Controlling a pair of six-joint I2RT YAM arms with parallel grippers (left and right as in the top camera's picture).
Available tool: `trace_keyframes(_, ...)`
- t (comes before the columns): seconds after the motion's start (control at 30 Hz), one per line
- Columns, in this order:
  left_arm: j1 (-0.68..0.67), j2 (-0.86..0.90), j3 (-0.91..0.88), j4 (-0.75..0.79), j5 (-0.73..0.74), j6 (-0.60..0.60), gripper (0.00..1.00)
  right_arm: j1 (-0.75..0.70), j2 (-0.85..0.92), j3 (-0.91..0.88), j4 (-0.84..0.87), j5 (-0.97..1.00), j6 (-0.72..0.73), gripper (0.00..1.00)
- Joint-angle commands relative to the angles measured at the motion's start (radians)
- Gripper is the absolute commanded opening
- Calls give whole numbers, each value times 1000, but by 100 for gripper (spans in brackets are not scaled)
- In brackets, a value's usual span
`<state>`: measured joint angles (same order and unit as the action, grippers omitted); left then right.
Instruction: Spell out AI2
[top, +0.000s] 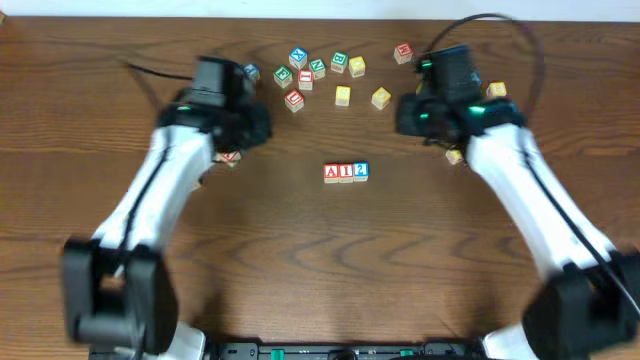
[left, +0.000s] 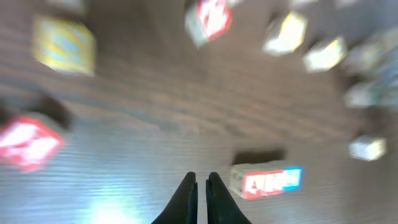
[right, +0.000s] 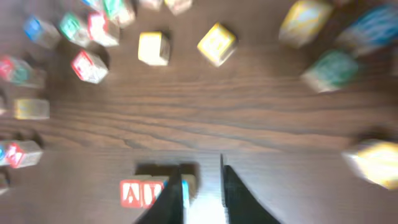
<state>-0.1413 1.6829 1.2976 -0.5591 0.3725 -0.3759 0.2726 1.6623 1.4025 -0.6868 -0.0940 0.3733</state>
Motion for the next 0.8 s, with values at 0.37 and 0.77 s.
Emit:
trace_keyframes(0.37, 199, -443, 31, -91, -8, 24, 98, -161, -395, 14, -322, 40, -42, 99)
trace_keyframes(0.77, 199, -454, 31, -92, -15, 24, 98, -168, -739, 14, -443, 32, -38, 99)
